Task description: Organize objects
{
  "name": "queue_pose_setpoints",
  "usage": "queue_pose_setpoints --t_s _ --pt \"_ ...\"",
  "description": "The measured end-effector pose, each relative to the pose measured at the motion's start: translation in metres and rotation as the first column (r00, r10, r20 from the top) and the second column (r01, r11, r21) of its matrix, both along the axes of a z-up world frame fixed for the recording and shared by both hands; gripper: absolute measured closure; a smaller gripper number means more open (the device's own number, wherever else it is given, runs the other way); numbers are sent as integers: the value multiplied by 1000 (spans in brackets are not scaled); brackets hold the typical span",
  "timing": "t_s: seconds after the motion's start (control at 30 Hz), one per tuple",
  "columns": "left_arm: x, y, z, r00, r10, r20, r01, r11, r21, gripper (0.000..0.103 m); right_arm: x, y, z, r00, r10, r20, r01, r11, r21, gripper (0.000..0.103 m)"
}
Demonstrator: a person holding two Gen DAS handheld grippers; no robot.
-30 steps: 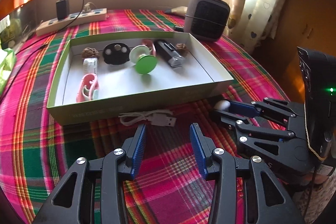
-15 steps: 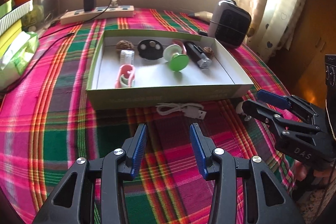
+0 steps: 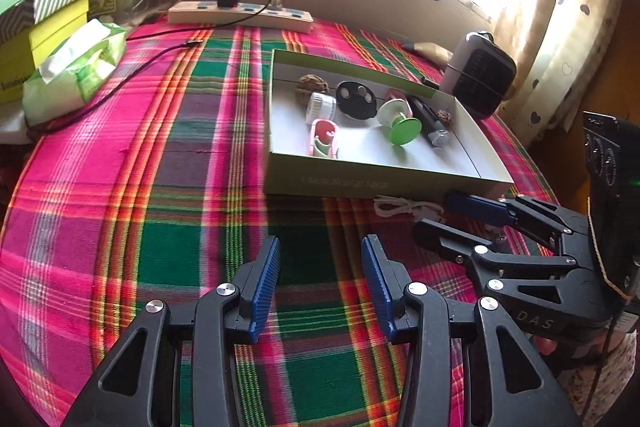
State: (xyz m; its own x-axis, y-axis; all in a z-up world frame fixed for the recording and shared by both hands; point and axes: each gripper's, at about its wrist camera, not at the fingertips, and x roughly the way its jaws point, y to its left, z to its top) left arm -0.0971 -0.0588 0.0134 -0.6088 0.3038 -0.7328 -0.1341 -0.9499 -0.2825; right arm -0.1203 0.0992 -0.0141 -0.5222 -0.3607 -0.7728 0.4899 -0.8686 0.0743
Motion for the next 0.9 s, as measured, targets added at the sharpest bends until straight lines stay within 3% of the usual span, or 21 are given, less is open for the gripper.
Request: queue_pose_setpoints --t_s 0.3,0.63,0.9 --pt "5 -16 0 1000 24 2 -24 1000 19 62 9 -13 -3 996 86 38 -86 996 -19 50" --pt "5 -24 1 999 46 13 -46 998 42 62 26 -28 -2 971 219 94 -205 968 -146 50" --pt "3 -8 7 1000 2 25 -3 998 61 62 40 3 11 997 81 7 -81 995 -66 50"
